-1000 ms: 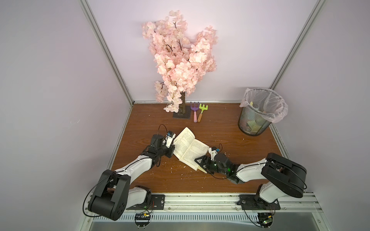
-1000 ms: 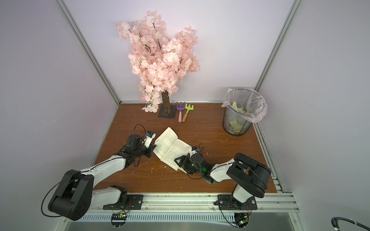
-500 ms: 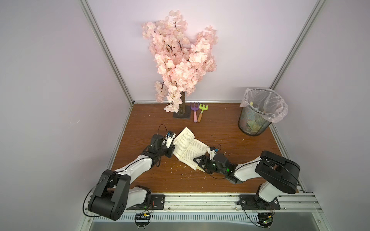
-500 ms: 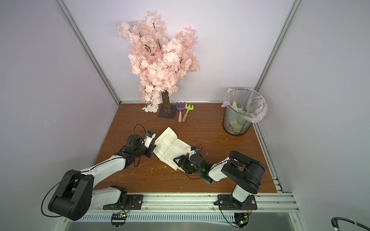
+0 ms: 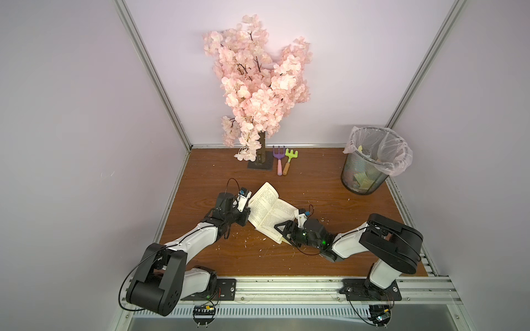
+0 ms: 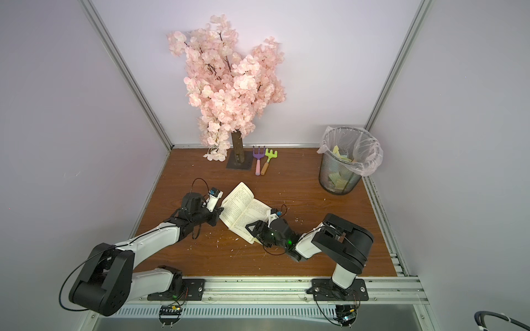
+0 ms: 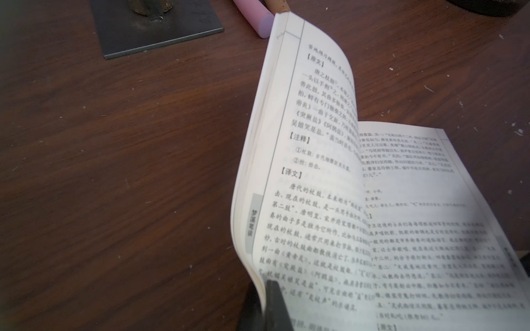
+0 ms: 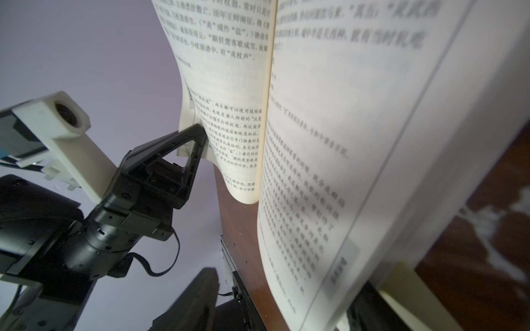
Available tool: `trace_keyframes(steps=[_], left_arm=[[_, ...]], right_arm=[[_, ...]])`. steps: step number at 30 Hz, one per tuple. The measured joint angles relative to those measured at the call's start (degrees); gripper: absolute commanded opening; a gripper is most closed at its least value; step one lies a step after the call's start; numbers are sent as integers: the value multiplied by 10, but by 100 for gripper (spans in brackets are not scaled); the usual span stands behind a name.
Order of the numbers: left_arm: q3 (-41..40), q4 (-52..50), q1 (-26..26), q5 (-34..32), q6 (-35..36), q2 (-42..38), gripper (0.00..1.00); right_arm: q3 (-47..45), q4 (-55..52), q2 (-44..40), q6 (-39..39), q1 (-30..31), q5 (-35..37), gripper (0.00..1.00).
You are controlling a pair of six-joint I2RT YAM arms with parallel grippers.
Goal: Peel off the used sticky note
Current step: Turn the page of the book at the center of the board.
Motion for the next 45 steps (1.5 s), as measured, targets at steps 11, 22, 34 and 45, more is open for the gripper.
trace_keyframes(steps=[11, 22, 34, 45], left_arm=[[0, 0, 0, 2, 0, 0, 2], [0, 0, 0, 2, 0, 0, 2], [0, 0, 0, 1, 0, 0, 2], [0, 0, 0, 2, 0, 0, 2]], right_arm=[[0, -38, -23, -3, -2, -5, 70], [0, -135, -73, -19, -2, -9, 71], [14, -96, -30, -18, -2, -27, 70], [16, 11, 30, 15, -11, -38, 70]])
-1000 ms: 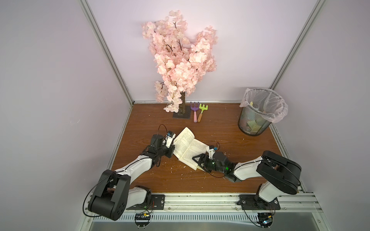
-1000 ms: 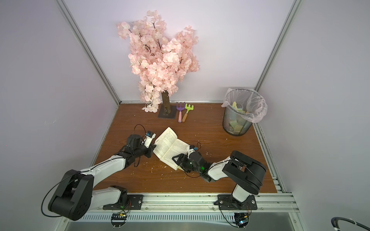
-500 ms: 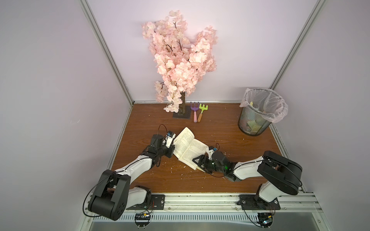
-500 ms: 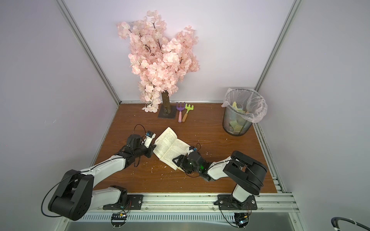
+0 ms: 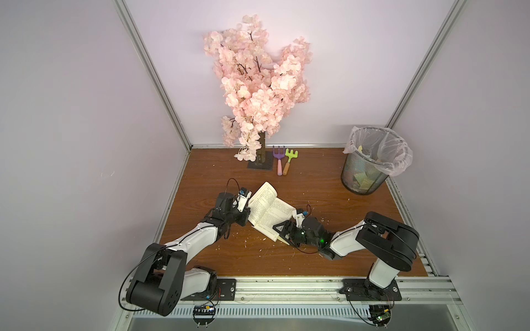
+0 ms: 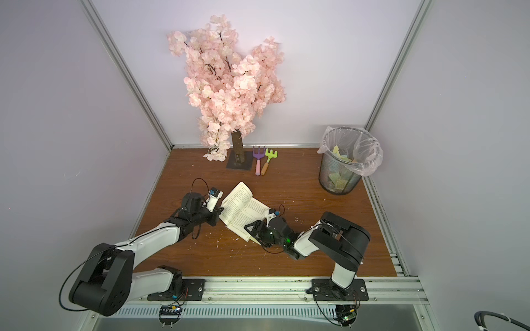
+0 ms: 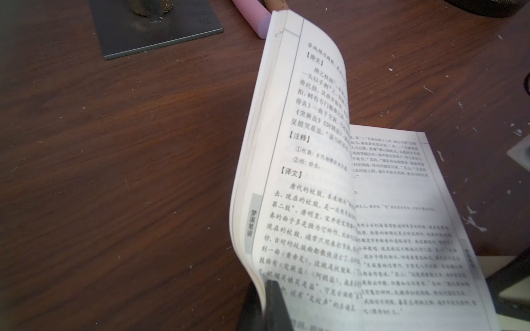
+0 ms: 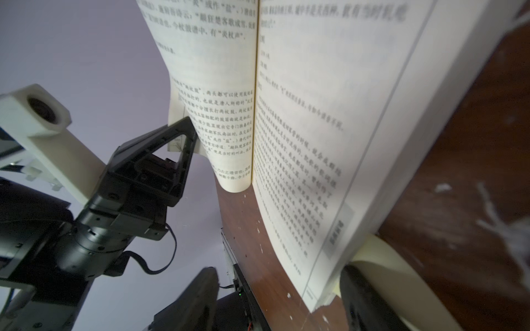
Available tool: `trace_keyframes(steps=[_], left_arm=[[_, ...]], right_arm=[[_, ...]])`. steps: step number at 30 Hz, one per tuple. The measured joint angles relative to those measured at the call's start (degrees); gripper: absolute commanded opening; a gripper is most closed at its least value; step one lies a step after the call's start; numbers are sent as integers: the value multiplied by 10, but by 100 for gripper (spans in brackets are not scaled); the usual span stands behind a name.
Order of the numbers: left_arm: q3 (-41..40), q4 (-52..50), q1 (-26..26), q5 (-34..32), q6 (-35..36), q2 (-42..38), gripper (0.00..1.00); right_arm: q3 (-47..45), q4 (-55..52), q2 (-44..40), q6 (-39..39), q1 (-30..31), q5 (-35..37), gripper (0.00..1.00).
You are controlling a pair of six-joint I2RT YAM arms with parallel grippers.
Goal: Peel off the used sticky note
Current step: Turn the page of the book at the center of the board.
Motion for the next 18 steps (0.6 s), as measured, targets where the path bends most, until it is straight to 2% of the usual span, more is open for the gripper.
trace_keyframes(steps=[5, 18], left_arm=[[0, 0, 0, 0, 0, 0, 2], [0, 0, 0, 2, 0, 2, 2]], right_arm=[[2, 53, 29, 20, -3, -4, 70], [23, 45, 30, 19, -10, -8, 70]])
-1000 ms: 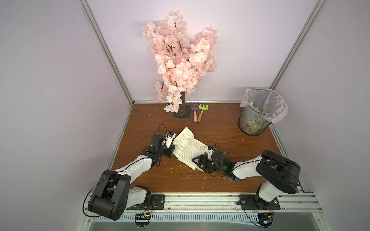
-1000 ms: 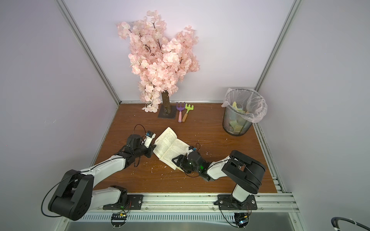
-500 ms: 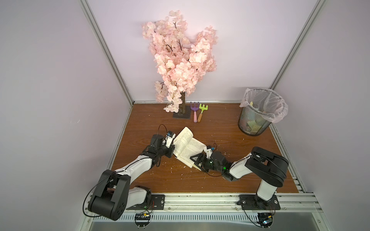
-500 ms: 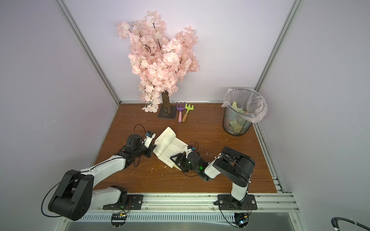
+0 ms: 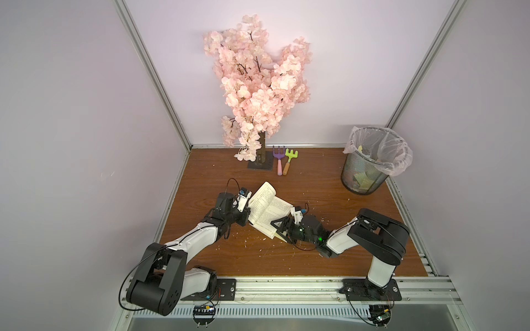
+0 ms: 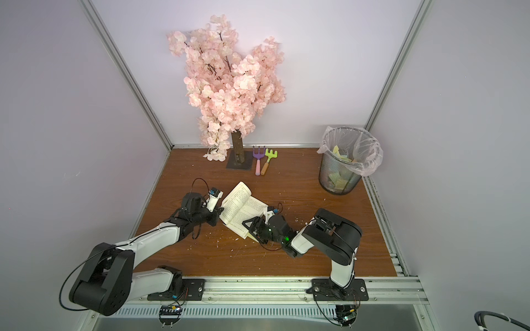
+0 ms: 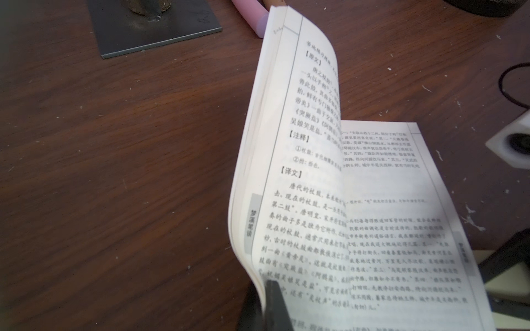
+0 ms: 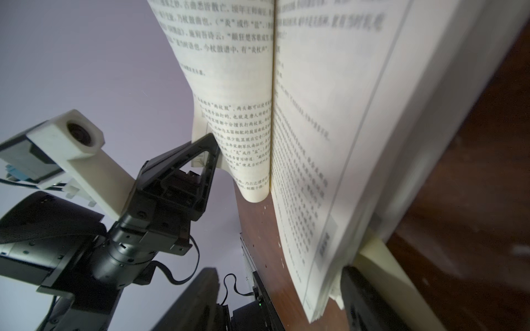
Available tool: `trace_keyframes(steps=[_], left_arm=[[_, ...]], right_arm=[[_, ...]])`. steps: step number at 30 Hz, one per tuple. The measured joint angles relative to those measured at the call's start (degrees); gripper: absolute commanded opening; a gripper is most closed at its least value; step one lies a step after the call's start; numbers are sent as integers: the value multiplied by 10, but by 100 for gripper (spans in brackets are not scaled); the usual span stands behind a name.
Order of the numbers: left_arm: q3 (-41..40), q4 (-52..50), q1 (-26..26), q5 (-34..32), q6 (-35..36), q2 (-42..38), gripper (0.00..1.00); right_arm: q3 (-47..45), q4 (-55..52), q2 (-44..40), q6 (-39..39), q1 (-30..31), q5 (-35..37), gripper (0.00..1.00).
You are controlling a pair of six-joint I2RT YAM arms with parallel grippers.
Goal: Peel off the used sticky note
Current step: Turn the page of the book at the center of the board.
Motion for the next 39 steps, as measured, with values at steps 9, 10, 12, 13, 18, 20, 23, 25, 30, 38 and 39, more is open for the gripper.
trace_keyframes(steps=[9, 10, 12, 13, 18, 20, 23, 25, 30, 38, 39], left_arm=[[0, 0, 0, 2, 0, 0, 2], [0, 0, 0, 2, 0, 0, 2], [0, 0, 0, 2, 0, 0, 2], [0, 0, 0, 2, 0, 0, 2], [0, 0, 0, 3, 0, 1, 2], [0, 0, 0, 3, 0, 1, 2], [0, 0, 0, 5, 0, 1, 2], [0, 0, 0, 5, 0, 1, 2], [0, 0, 0, 9, 0, 3, 2], [0, 0, 0, 15, 1, 3, 2], [0, 0, 0, 15, 2, 3, 2]], right_arm=[[13, 0, 0, -3, -3, 0, 70], [14, 0, 0, -3, -3, 0, 70], [17, 0, 2, -4, -3, 0, 70], [19, 0, 4, -8, -3, 0, 70], [25, 0, 18, -21, -8, -1, 70], [25, -2, 21, -26, -12, -3, 70], [25, -16, 19, -35, -14, -4, 70], [26, -35, 10, -44, -15, -3, 70], [26, -73, -20, -64, -16, 1, 70], [48, -98, -8, -84, -34, 0, 70], [55, -98, -3, -86, -37, -1, 70]])
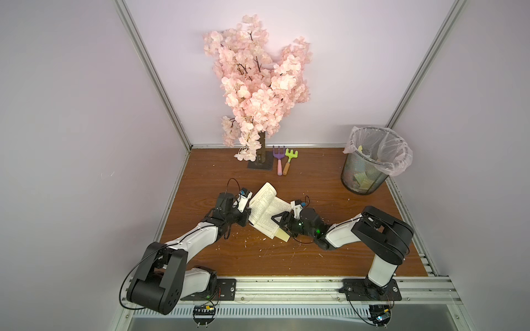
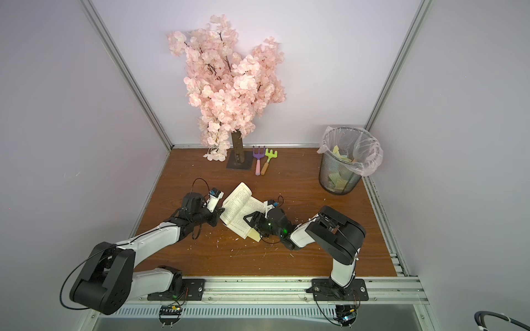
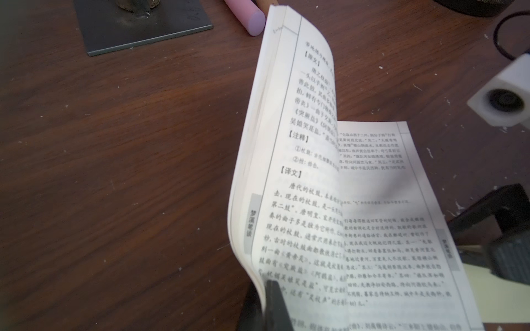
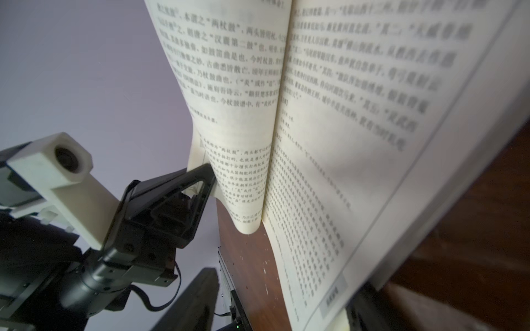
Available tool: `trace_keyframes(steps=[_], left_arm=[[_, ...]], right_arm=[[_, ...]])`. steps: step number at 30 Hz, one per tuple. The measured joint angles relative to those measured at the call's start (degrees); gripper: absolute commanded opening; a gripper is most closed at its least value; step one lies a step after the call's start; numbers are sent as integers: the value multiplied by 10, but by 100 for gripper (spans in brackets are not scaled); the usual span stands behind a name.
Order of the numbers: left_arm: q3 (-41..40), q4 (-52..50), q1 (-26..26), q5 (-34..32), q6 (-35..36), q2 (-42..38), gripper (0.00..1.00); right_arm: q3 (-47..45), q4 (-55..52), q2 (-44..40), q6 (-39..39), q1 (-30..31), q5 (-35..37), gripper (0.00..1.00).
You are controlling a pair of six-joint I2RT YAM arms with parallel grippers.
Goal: Peel off the used sticky note
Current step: Turn the page of the book at the center of the board.
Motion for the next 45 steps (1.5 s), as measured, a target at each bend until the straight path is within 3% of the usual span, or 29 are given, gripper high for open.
trace_keyframes(steps=[13, 18, 23, 38, 42, 45], left_arm=[[27, -42, -3, 39, 48, 0, 3], [60, -96, -21, 61, 82, 2, 16], [78, -169, -52, 84, 114, 2, 47], [102, -251, -63, 110, 141, 8, 54], [105, -264, -64, 123, 144, 10, 68], [110, -279, -65, 131, 153, 12, 96]], right_arm=[[56, -46, 20, -41, -31, -9, 73], [89, -72, 20, -63, -37, -9, 75], [94, -91, 17, -72, -41, -9, 77], [42, -102, -86, -76, -44, -7, 84], [42, -100, -80, -77, -44, -7, 84], [45, -90, -53, -76, -44, -9, 84]])
